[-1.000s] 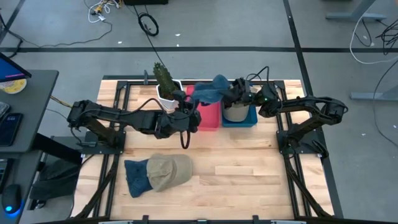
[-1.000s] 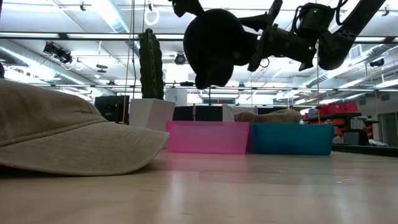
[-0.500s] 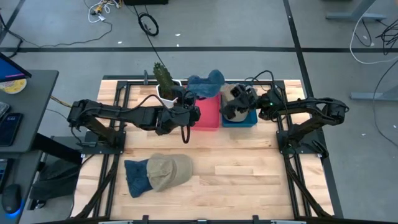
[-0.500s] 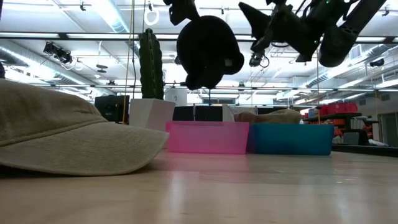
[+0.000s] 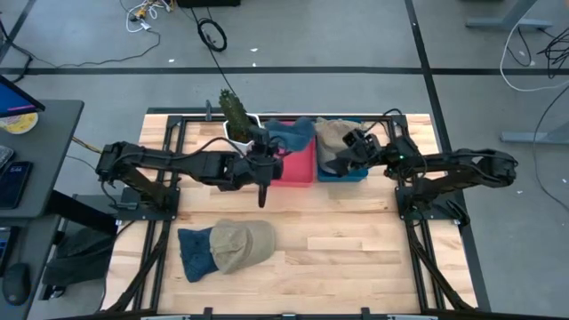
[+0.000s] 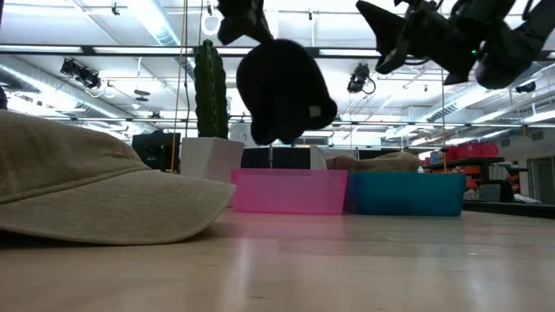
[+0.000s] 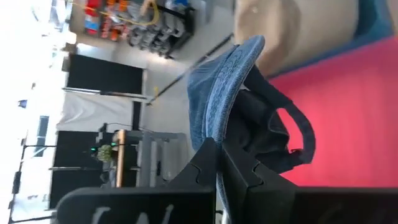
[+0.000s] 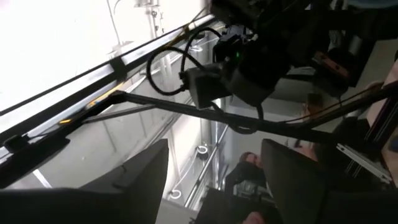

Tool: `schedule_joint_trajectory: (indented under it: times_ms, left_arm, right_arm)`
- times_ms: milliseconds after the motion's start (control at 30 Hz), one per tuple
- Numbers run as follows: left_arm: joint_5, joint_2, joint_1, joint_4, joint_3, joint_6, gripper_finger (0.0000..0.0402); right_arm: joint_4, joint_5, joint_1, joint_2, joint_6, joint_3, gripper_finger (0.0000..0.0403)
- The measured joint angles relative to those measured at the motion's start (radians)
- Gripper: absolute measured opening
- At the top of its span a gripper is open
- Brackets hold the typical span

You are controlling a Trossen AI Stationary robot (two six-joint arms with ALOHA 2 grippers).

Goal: Pick & Place hat
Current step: Put the right blue cap into the pink bin

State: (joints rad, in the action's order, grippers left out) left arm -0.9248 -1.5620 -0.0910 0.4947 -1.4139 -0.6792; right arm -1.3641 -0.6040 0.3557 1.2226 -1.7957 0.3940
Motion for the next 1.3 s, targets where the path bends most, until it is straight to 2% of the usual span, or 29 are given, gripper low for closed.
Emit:
schedule_joint_trajectory:
  times_ms: [300,533,800,1300]
  left_arm:
    - [0.136,-0.034,0.048,0.037,-0.001,0.022,0.0006]
    - [0.159,-0.104,0.078,0.076,-0.001,0.092,0.0006]
    - [0.157,-0.199,0.103,0.067,-0.001,0.093,0.0006]
    - [0.155,-0.316,0.123,-0.018,0.000,0.100,0.0014]
  right_arm:
    - [0.020,0.038,0.000,-0.035,0.033,-0.030,0.0243]
    - [0.049,0.043,0.000,-0.040,0.061,-0.031,0.0240]
    - [0.071,0.047,0.000,-0.047,0.080,-0.031,0.0240]
    - [0.080,0.048,-0.001,-0.047,0.109,-0.031,0.0240]
